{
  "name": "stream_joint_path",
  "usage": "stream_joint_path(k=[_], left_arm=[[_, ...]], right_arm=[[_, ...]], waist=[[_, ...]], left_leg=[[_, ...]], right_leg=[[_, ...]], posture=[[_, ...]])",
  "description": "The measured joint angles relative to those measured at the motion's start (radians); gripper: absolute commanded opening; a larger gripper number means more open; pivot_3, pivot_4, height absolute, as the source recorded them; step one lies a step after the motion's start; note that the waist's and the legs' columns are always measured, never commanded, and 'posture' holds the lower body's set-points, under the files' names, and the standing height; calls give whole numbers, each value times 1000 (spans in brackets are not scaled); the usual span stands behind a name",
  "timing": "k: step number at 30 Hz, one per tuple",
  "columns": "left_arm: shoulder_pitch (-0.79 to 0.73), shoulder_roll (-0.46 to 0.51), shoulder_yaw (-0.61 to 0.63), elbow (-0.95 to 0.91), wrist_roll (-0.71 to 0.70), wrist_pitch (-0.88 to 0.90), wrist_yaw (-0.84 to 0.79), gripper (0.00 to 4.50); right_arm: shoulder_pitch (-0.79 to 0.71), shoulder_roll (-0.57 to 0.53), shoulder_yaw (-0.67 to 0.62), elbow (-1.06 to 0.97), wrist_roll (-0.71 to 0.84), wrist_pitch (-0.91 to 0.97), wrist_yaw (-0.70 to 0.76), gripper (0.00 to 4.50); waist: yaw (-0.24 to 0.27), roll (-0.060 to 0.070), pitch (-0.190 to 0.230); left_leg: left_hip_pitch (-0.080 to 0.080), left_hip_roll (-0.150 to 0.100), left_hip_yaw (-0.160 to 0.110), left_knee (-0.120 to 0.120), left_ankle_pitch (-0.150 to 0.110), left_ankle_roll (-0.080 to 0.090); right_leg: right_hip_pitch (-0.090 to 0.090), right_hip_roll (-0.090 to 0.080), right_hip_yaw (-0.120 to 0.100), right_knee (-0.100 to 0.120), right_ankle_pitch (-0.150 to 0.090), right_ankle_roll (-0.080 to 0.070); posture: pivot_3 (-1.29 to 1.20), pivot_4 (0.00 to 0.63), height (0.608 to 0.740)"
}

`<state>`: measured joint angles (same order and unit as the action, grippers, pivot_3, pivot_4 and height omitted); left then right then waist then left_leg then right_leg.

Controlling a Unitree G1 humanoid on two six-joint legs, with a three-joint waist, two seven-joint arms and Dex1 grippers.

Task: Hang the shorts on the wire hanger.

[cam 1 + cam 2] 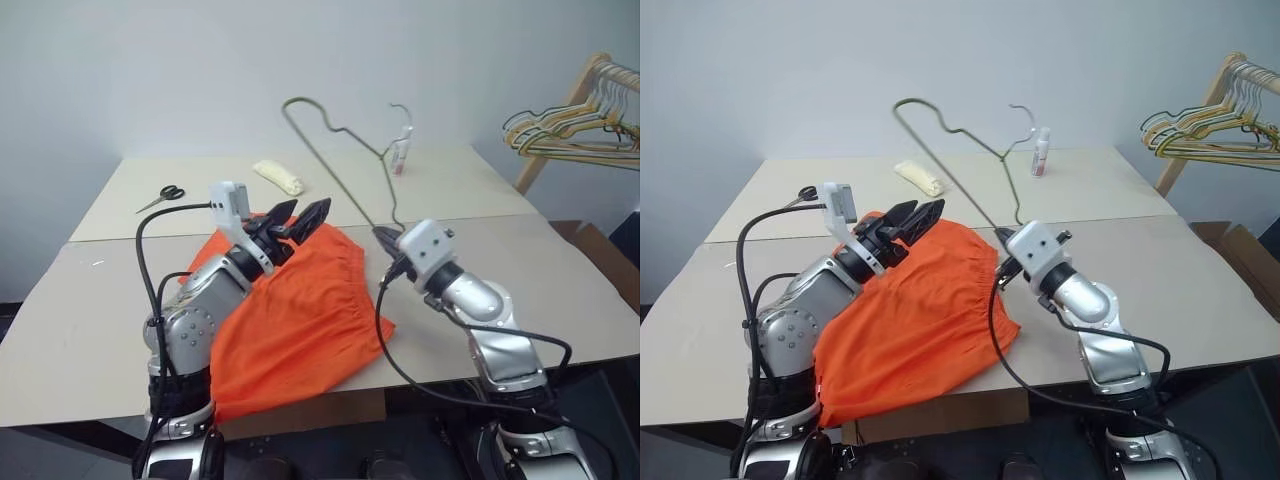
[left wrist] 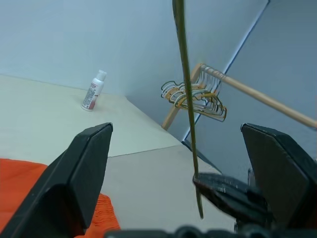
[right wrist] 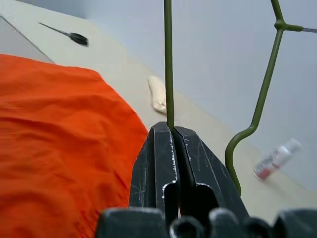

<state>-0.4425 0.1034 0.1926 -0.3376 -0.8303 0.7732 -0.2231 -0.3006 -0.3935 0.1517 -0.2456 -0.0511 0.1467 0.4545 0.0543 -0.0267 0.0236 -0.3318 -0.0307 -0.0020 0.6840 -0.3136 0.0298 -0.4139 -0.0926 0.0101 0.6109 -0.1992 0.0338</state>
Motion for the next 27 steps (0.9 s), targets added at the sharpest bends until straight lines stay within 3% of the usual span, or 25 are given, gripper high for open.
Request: stream_joint_path(k=[2,5,16,21,27], left_arm=[[0,-2,0,-1,0,-13,2,4500],[-9,-28,6,0,-15,-30,18,3898],[-32,-52,30,9,-79,-46,58,119],[-30,-49,14,9,-70,-60,50,27],[-21,-33,-24,29,16,-150,8,0]], right_arm=[[11,1,26,-1,-15,-29,2,19],[13,9,35,-1,-20,-56,3,0],[13,21,35,20,-47,-83,-1,0],[13,16,36,22,-65,-101,2,0],[13,-6,54,22,-94,-120,23,1851]], waist=[[-1,0,0],[-1,0,0],[-3,-1,0],[-3,-1,-1],[-5,-1,-1]], left_leg=[[-3,-2,0,0,1,-1],[-5,-3,0,0,3,-5],[-5,-3,0,0,1,-1],[-5,-3,0,0,1,-2],[-5,-3,0,0,1,-1]], right_leg=[[-4,-1,1,1,0,0],[-6,-1,1,1,1,0],[-6,-1,1,1,1,0],[-6,-1,1,0,1,0],[-6,0,1,0,1,0]], posture=[[114,0,740],[112,0,740],[112,0,740],[111,0,740],[99,0,740]])
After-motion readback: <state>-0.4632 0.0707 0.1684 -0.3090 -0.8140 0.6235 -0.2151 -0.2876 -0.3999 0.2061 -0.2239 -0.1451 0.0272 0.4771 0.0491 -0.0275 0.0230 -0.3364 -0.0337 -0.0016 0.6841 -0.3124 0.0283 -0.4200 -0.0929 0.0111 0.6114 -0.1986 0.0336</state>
